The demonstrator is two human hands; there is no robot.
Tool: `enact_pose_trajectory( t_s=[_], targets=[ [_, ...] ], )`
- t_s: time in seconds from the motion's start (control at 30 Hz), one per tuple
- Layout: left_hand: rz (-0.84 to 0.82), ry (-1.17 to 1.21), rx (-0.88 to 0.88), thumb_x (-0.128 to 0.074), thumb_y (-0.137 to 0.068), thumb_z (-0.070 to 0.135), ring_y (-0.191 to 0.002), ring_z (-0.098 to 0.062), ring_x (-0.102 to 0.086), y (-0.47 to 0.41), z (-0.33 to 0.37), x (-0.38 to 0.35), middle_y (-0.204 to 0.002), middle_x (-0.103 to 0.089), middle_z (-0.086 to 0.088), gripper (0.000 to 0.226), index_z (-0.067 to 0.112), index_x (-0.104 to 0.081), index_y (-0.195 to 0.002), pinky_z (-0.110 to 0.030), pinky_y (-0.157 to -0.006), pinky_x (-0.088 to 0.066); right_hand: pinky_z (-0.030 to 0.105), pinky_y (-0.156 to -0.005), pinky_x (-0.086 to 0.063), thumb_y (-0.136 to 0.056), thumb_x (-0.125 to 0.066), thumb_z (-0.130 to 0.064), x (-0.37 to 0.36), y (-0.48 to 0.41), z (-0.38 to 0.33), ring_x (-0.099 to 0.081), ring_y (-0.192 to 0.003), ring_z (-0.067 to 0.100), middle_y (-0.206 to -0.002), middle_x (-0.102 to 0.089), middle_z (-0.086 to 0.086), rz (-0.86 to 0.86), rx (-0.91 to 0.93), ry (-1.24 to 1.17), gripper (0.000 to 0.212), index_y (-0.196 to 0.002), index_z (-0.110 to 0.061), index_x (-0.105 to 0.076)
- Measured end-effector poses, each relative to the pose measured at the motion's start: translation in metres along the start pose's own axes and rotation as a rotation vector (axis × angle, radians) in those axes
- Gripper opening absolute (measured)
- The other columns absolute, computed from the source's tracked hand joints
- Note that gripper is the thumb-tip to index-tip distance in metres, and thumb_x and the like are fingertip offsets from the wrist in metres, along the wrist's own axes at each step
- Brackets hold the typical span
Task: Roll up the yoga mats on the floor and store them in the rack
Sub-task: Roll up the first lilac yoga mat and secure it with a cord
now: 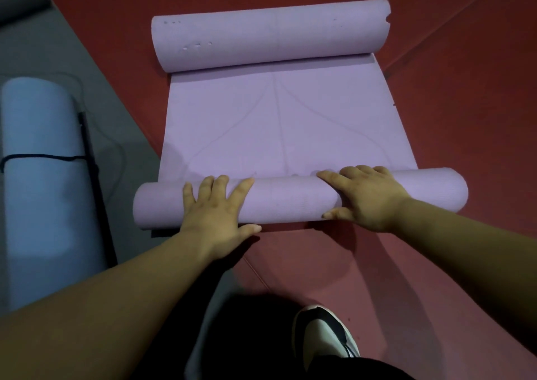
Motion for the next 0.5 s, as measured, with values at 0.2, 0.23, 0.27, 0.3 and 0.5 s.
enact_pose_trajectory(
  t_s=[0.2, 0.23, 0.27, 0.3, 0.5],
  targets=[
    [0.068, -0.071, -0.117, -0.029, -0.080, 0.086, -0.126, -0.037, -0.046, 0.025, 0.000, -0.004, -0.142, -0.051, -0.010, 0.087, 0.038, -0.032, -0.153, -0.068, -0.108, -0.028, 0.043, -0.095, -0.046, -0.075, -0.025, -0.093, -0.016, 0.031, -0.018, -0.057, -0.116, 0.024, -0.126, -0.059, -0.006, -0.079, 0.035, -0.077, 0.095, -0.157, -0.046, -0.019],
    [0.081, -0.072, -0.145, -0.033, -0.080, 0.086, -0.119, -0.037, -0.051, 0.034, 0.002, -0.005, -0.135, -0.056, -0.010, 0.086, 0.036, -0.038, -0.150, -0.066, -0.103, -0.035, 0.042, -0.096, -0.046, -0.075, -0.026, -0.093, -0.019, 0.039, -0.020, -0.057, -0.117, 0.023, -0.127, -0.059, -0.007, -0.119, 0.046, -0.107, 0.095, -0.157, -0.046, -0.018],
    [0.066, -0.070, -0.169, -0.037, -0.079, 0.085, -0.114, -0.037, -0.055, 0.044, 0.004, -0.008, -0.130, -0.059, -0.009, 0.085, 0.036, -0.040, -0.149, -0.063, -0.100, -0.039, 0.041, -0.099, -0.046, -0.074, -0.027, -0.094, -0.024, 0.049, -0.023, -0.056, -0.120, 0.022, -0.129, -0.059, -0.007, -0.172, 0.059, -0.141, 0.096, -0.157, -0.047, -0.017],
    [0.041, -0.065, -0.193, -0.039, -0.079, 0.085, -0.109, -0.036, -0.057, 0.056, 0.007, -0.013, -0.126, -0.061, -0.007, 0.085, 0.036, -0.042, -0.148, -0.059, -0.096, -0.043, 0.040, -0.101, -0.045, -0.073, -0.028, -0.095, -0.031, 0.060, -0.027, -0.055, -0.123, 0.020, -0.132, -0.059, -0.008, -0.233, 0.071, -0.178, 0.097, -0.158, -0.047, -0.015],
    [-0.165, -0.042, -0.173, -0.031, -0.078, 0.088, -0.105, -0.032, -0.057, 0.106, 0.019, -0.032, -0.124, -0.061, -0.001, 0.088, 0.039, -0.037, -0.151, -0.050, -0.091, -0.044, 0.035, -0.106, -0.040, -0.073, -0.029, -0.098, -0.058, 0.107, -0.045, -0.052, -0.124, 0.013, -0.131, -0.054, -0.015, -0.400, 0.072, -0.278, 0.095, -0.155, -0.055, -0.006]
  ],
)
Point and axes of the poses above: each hand's wrist, its own y-axis away from the middle knuckle, its own x-axis out of the back of the hand, z = x × y, the point moved 8 cm from there along -y, towards the middle knuckle
